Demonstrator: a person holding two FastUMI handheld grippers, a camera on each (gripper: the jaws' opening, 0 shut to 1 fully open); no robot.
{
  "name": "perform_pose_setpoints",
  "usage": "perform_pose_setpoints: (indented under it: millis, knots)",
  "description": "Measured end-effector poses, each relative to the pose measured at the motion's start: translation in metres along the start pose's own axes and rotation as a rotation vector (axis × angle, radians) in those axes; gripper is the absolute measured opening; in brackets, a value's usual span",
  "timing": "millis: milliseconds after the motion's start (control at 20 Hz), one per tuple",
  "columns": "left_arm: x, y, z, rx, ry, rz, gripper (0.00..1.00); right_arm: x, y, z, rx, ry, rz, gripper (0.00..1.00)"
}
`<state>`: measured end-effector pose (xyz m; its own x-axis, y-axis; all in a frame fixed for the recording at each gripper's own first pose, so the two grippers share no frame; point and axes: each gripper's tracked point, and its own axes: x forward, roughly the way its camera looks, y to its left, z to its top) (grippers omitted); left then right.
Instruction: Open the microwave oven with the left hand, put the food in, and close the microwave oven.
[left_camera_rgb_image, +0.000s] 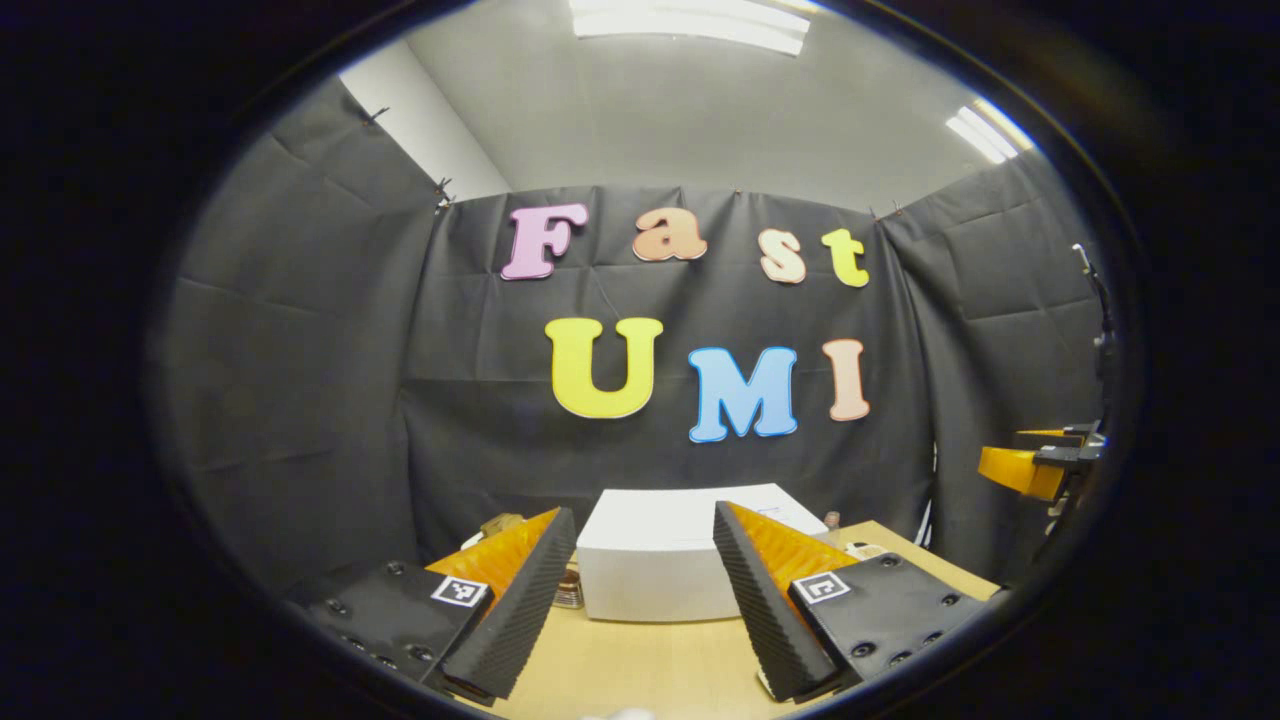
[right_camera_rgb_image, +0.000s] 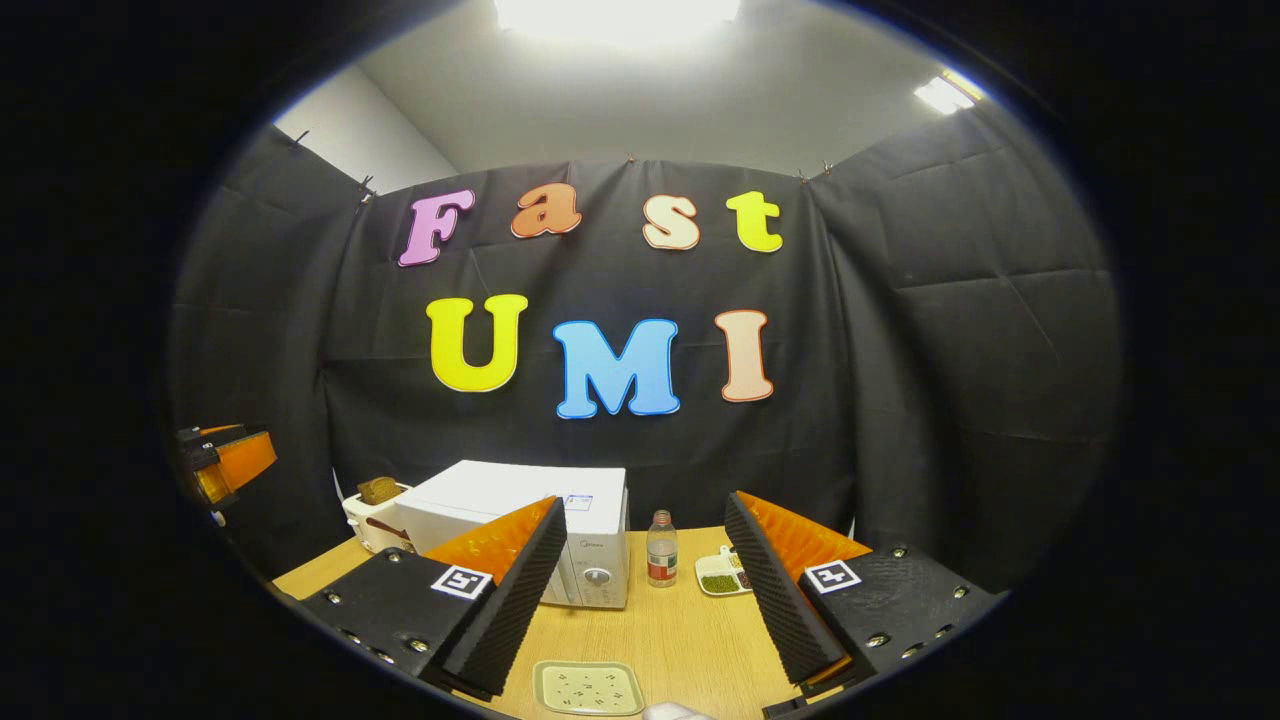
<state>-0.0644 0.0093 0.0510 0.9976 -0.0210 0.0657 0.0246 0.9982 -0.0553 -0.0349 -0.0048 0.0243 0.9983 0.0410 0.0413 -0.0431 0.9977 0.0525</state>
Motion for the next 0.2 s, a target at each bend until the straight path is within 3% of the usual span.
perform_pose_setpoints:
  millis: [200]
  knots:
    - [0.0016,0.0022,-0.0007,0.005,0.003,0.003,0.95,-0.0010,0.0023,-0.0004,0.002,-0.003,0.000,0.98]
